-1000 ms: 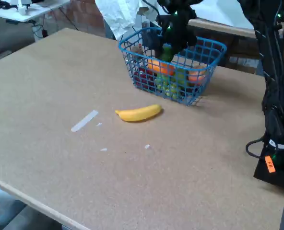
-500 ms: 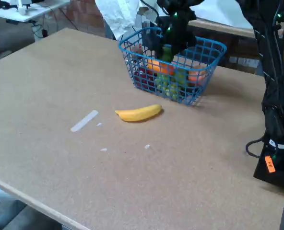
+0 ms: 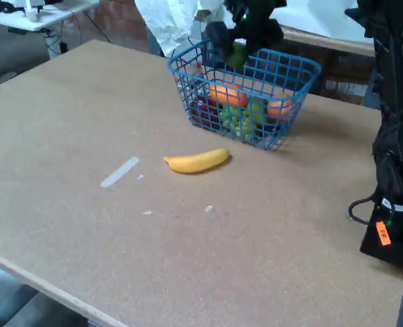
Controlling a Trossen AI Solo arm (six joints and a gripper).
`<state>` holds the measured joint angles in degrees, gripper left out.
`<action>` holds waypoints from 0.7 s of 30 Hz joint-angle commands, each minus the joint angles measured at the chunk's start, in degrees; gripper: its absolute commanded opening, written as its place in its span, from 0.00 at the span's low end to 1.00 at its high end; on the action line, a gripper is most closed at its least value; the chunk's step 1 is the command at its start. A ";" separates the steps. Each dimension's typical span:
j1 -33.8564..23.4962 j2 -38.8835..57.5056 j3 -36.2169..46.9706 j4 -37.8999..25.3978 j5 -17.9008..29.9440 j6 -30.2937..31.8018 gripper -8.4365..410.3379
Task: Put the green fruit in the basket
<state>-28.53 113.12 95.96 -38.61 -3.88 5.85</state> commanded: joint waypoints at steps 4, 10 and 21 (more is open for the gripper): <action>0.00 -0.26 0.02 -1.09 0.37 -0.07 0.69; 0.00 -0.26 0.02 -1.03 0.39 -0.02 0.69; -0.26 0.24 -0.02 -1.29 0.39 0.42 0.73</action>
<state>-28.62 112.92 95.96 -39.90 -3.51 6.17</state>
